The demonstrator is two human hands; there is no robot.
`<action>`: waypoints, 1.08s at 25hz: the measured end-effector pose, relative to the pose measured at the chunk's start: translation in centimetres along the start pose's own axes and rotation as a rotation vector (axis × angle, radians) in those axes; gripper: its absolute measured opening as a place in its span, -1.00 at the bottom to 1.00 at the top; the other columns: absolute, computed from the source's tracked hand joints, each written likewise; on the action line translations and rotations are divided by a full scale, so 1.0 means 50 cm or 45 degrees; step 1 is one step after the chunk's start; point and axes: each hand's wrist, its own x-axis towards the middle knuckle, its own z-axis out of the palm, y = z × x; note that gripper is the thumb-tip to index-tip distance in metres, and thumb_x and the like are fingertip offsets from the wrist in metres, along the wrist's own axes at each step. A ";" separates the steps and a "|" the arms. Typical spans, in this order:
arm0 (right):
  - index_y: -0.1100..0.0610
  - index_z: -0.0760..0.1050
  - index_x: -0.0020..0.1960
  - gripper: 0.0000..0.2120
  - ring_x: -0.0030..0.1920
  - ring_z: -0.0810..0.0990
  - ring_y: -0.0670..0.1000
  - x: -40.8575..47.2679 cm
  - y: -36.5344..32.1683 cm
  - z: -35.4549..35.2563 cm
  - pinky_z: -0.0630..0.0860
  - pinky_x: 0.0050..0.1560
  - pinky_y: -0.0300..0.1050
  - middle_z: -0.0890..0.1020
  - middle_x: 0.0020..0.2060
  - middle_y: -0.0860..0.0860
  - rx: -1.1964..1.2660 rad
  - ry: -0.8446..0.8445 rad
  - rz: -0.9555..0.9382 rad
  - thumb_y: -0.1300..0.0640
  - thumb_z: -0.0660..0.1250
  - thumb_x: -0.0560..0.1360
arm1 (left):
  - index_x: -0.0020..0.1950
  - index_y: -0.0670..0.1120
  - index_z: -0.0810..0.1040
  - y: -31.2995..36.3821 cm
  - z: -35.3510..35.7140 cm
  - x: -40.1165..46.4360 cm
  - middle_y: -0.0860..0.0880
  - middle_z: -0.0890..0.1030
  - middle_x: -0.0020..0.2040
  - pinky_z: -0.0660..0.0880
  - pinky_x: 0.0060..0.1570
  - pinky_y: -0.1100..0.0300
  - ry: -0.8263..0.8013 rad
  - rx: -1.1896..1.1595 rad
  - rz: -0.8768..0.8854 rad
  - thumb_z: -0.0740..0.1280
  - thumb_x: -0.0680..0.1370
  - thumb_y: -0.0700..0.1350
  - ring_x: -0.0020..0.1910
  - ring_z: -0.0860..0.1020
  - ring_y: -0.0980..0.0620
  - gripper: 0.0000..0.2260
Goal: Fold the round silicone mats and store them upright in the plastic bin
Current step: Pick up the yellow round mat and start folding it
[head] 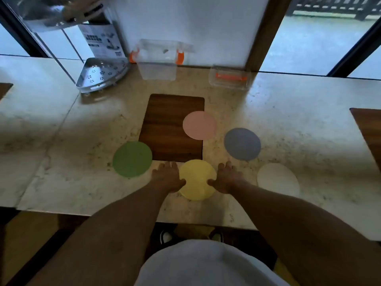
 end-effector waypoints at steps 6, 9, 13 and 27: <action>0.21 0.25 0.38 -0.33 0.18 0.47 0.23 -0.006 -0.014 0.039 0.49 0.17 0.16 0.27 0.34 0.21 0.133 -0.137 0.090 -0.22 0.27 0.46 | 0.40 -0.18 0.30 -0.001 0.040 0.005 -0.22 0.18 0.48 0.31 0.28 -0.16 -0.147 -0.112 -0.009 0.26 0.51 0.15 0.42 0.20 -0.26 -0.42; 0.21 0.29 0.37 -0.42 0.17 0.47 0.20 -0.005 -0.021 0.044 0.47 0.19 0.10 0.28 0.34 0.21 0.231 -0.185 0.104 -0.12 0.26 0.50 | 0.34 -0.23 0.35 -0.008 0.050 0.013 -0.26 0.23 0.43 0.37 0.22 -0.15 -0.142 -0.215 -0.019 0.26 0.52 0.08 0.35 0.28 -0.28 -0.48; 0.23 0.33 0.34 -0.52 0.30 0.31 0.20 0.002 -0.023 0.056 0.34 0.24 0.03 0.46 0.24 0.20 0.315 -0.176 0.070 -0.04 0.21 0.53 | 0.33 -0.18 0.35 -0.008 0.060 0.012 -0.22 0.32 0.35 0.33 0.20 -0.18 -0.105 -0.235 -0.017 0.22 0.53 0.07 0.30 0.33 -0.26 -0.53; 0.19 0.36 0.22 -0.64 0.10 0.53 0.20 -0.015 -0.051 0.073 0.54 0.08 0.14 0.52 0.15 0.19 1.227 0.232 0.459 0.14 0.35 0.48 | -0.34 -0.23 0.48 -0.022 0.023 0.034 -0.23 0.54 -0.31 0.55 -0.21 -0.05 -0.088 -1.505 -0.277 0.35 0.47 -0.26 -0.36 0.53 -0.14 -0.81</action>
